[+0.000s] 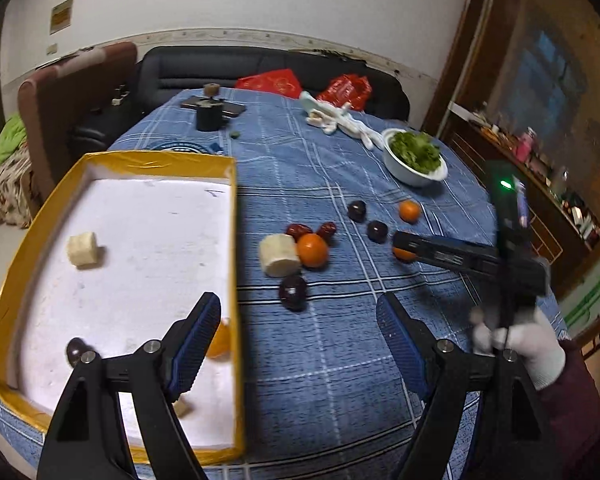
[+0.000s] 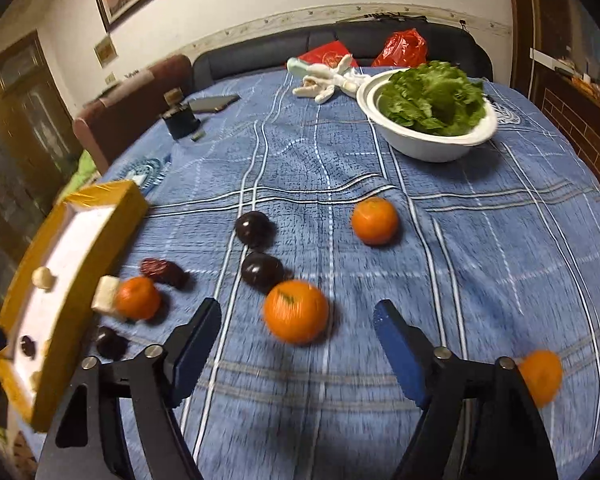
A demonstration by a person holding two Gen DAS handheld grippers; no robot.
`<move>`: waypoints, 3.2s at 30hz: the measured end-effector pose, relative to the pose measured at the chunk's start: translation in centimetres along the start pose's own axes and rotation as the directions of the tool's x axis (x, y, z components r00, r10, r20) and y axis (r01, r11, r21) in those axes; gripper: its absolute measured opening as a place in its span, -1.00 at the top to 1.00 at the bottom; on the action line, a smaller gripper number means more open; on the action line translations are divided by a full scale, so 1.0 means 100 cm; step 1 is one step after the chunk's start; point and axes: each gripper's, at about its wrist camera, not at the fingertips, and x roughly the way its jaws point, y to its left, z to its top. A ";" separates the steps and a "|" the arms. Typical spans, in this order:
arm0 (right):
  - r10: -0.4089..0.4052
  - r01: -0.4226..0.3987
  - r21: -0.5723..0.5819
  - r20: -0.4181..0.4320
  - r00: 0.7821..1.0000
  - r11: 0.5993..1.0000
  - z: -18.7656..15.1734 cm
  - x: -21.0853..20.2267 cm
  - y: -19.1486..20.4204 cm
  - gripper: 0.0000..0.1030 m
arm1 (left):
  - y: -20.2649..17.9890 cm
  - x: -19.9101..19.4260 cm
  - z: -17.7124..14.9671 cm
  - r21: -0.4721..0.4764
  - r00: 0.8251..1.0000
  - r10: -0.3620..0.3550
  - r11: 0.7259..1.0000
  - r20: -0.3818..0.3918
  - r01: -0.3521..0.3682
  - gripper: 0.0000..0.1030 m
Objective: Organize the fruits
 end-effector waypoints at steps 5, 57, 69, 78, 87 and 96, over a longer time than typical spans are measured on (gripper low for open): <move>0.041 -0.040 0.023 -0.031 0.999 0.999 0.000 0.019 -0.005 0.02 | -0.021 0.022 0.001 0.066 0.999 0.003 0.998 -0.046 0.000 -0.17; 0.436 -0.438 -0.100 -0.041 0.899 0.893 -0.009 -0.040 0.126 0.19 | 0.154 -0.033 0.000 -0.389 0.959 0.280 0.890 0.054 -0.238 0.52; 0.390 -0.438 -0.239 -0.225 0.893 0.866 -0.035 0.011 0.252 0.17 | 0.208 -0.066 -0.035 -0.526 0.971 0.220 0.839 0.097 -0.138 -0.17; 0.376 -0.405 -0.225 -0.164 0.912 0.886 -0.030 -0.013 0.243 -0.34 | 0.187 -0.104 -0.031 -0.517 0.964 0.211 0.850 0.160 -0.100 -0.59; 0.371 -0.355 -0.158 0.087 0.925 0.921 -0.005 -0.136 0.156 -0.34 | 0.107 -0.170 -0.006 -0.377 0.951 0.004 0.918 0.310 0.119 -0.61; 0.131 -0.122 -0.050 0.426 0.895 0.991 0.039 -0.335 0.031 -0.35 | 0.041 -0.254 0.037 -0.172 0.905 -0.115 0.964 0.409 0.201 -0.70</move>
